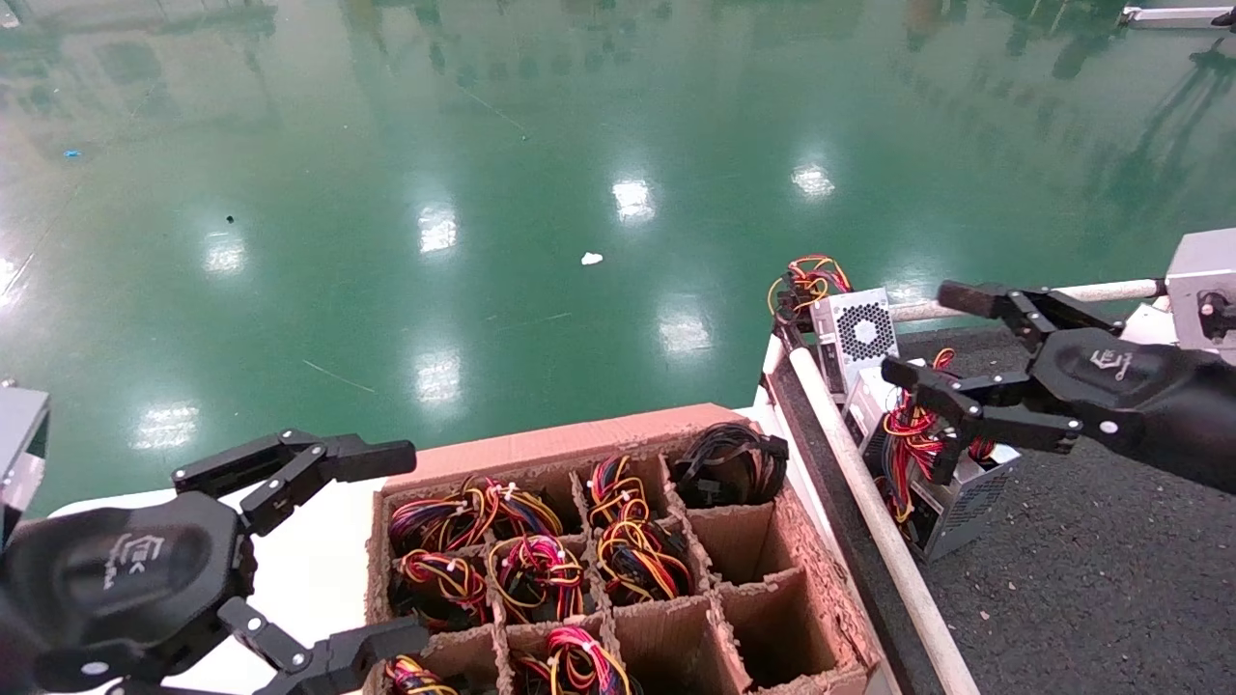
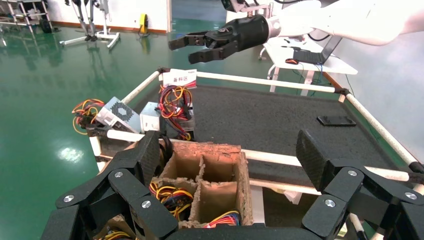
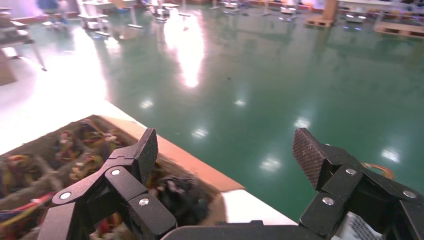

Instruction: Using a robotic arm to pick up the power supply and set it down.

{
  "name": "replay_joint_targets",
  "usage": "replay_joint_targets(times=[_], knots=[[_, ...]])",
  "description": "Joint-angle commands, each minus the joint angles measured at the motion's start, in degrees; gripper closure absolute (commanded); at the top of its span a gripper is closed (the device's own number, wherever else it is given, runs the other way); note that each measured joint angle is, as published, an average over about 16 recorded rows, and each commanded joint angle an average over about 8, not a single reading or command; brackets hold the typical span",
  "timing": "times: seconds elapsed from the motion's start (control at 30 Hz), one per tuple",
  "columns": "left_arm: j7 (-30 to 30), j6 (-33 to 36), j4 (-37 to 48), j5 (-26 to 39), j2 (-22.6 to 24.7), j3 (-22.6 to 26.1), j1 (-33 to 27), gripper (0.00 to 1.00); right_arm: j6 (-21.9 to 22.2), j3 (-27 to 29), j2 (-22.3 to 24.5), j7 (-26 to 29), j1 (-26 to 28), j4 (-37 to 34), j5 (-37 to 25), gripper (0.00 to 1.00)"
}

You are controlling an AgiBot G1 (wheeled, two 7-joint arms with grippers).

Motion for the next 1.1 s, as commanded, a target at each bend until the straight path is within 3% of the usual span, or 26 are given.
replay_joint_targets(times=[0.03,0.47,1.1], knots=[[0.00,0.00,0.00,0.00,0.00,0.00,0.00,0.00,-0.01,-0.04,0.02,-0.05,-0.06,0.00,-0.07,0.00],[0.00,0.00,0.00,0.00,0.00,0.00,0.00,0.00,-2.12,1.51,0.38,3.40,1.13,2.01,2.06,0.00],[0.00,0.00,0.00,0.00,0.00,0.00,0.00,0.00,-4.39,4.70,2.48,12.66,-8.15,24.70,5.89,0.00]])
